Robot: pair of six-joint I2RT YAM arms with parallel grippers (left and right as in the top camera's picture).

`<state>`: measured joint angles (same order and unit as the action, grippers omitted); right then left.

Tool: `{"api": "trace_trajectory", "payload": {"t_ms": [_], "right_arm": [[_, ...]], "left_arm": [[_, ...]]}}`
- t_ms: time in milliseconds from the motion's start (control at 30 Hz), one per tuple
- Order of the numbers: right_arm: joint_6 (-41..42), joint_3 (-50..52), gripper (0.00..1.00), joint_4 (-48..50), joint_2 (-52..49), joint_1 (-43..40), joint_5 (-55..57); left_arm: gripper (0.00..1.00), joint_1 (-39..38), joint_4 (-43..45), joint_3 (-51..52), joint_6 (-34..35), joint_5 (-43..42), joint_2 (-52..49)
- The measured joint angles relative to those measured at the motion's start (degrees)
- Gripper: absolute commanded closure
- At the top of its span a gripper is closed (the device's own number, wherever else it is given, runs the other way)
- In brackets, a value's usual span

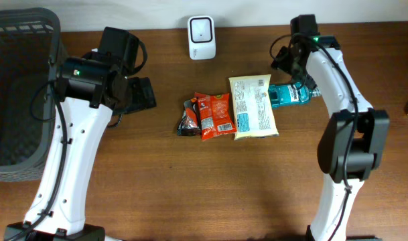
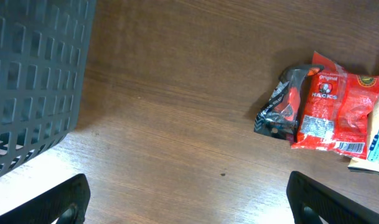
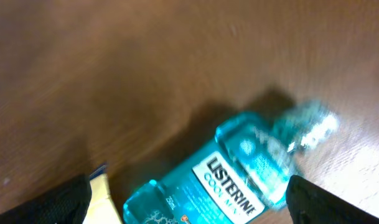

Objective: Scan the item barcode
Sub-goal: 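Move the right gripper to the blue mouthwash bottle and grasp it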

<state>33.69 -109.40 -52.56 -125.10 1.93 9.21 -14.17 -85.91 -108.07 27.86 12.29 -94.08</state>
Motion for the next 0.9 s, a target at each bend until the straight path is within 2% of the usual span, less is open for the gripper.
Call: {"api": "trace_trajectory", "payload": {"t_ms": [133,233,467,633,767,900], "right_arm": [[-20.79,-1.73,0.01,4.68,6.49,0.22,0.9],[-26.82,-1.95,0.01,4.63,7.28,1.6,2.29],[-30.45,-1.95,0.01,7.19,7.3,9.86,12.5],[-31.82,-1.92,0.02,12.07,7.3,10.34,20.76],[-38.69,-1.95,0.01,18.03,7.41,10.34,23.8],[-38.71,-2.03,0.01,11.58,7.43,10.1,24.2]], "left_arm": [[0.01,0.0,0.0,0.0,0.0,0.0,0.0],[0.01,0.0,-0.02,0.0,0.0,0.0,0.0],[0.01,0.0,0.0,0.0,0.0,0.0,0.0],[0.01,0.0,0.02,0.0,0.0,0.02,0.0],[0.01,0.0,0.02,0.0,0.0,0.02,0.0],[0.01,0.0,0.0,0.0,0.0,0.02,0.0]]}}
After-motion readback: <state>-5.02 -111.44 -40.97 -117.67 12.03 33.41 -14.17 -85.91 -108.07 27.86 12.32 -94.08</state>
